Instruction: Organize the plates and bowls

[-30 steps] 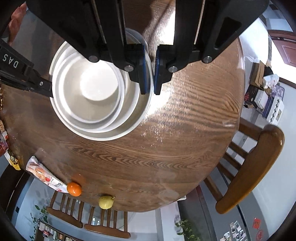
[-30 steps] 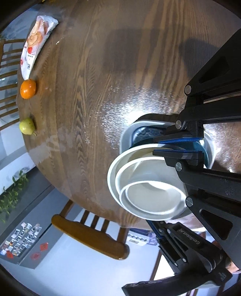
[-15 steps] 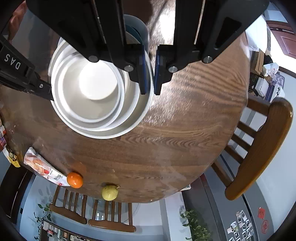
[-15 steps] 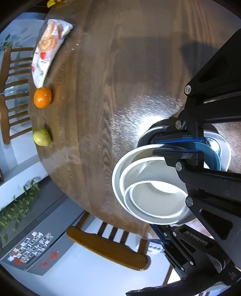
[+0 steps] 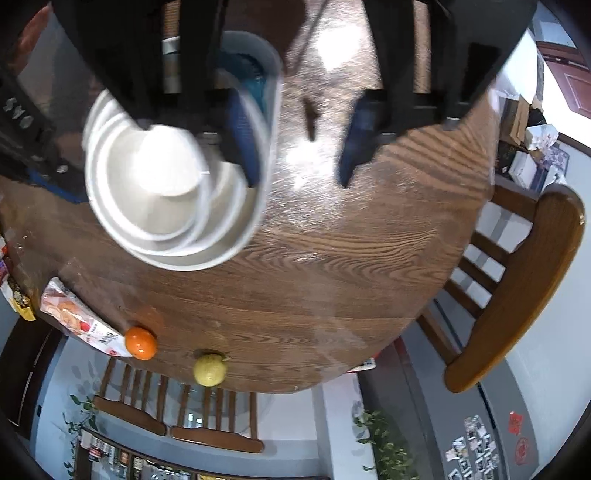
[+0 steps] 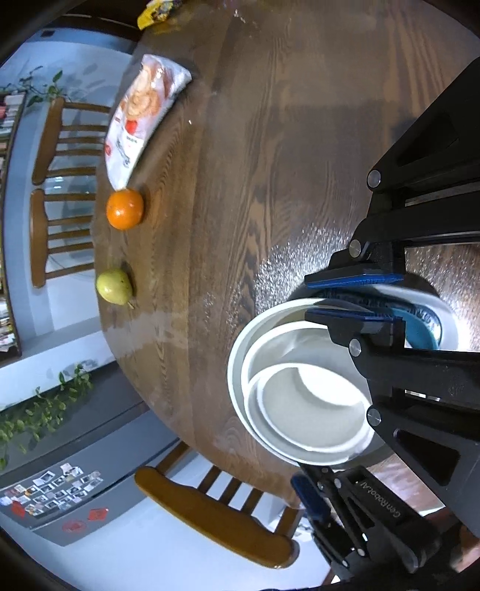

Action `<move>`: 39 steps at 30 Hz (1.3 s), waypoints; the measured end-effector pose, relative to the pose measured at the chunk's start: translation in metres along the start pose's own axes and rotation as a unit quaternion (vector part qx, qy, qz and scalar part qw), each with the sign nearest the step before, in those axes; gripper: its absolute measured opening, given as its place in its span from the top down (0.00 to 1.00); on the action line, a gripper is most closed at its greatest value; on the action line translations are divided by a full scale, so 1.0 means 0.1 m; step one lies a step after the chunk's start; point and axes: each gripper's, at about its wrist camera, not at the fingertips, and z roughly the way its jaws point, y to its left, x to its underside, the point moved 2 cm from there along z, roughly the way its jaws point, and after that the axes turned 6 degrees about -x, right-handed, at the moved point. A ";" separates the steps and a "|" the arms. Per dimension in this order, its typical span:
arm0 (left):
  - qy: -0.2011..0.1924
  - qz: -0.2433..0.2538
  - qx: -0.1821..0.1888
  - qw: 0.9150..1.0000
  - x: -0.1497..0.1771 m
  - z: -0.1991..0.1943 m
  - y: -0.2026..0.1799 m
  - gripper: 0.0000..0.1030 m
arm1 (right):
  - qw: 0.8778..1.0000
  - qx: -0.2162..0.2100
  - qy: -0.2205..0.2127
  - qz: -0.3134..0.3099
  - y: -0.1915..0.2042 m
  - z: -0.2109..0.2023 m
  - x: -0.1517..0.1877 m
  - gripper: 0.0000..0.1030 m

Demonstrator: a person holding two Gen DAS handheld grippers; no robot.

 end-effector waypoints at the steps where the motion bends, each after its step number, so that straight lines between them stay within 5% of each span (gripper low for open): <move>1: 0.003 -0.005 0.002 1.000 0.03 0.00 0.05 0.40 | 1.000 0.004 -0.003 -0.003 0.00 -0.03 0.01 0.86; 5: 0.010 -0.011 0.005 1.000 0.15 -0.04 0.15 0.29 | 1.000 0.010 -0.017 -0.023 0.04 -0.21 0.09 0.57; 10: 0.011 -0.003 0.008 1.000 0.29 -0.17 0.20 0.24 | 0.998 0.008 -0.016 -0.053 0.15 -0.39 0.21 0.42; 12: 0.005 -0.002 0.002 1.000 0.32 -0.23 0.23 0.12 | 0.997 0.010 -0.015 -0.069 0.21 -0.44 0.26 0.32; 14: -0.011 -0.008 0.008 1.000 0.31 -0.32 0.27 0.02 | 0.996 0.015 -0.018 -0.081 0.25 -0.49 0.31 0.30; 17: -0.020 -0.010 -0.007 1.000 0.28 -0.35 0.29 0.01 | 0.996 0.018 -0.016 -0.082 0.27 -0.51 0.37 0.30; 27: -0.048 -0.038 0.029 0.998 0.31 -0.71 0.37 0.01 | 0.996 0.000 -0.008 -0.084 0.38 -0.66 0.57 0.30; 39: -0.059 0.009 0.012 0.998 0.52 -0.96 0.28 0.01 | 0.995 -0.011 -0.001 -0.100 0.49 -0.76 0.78 0.30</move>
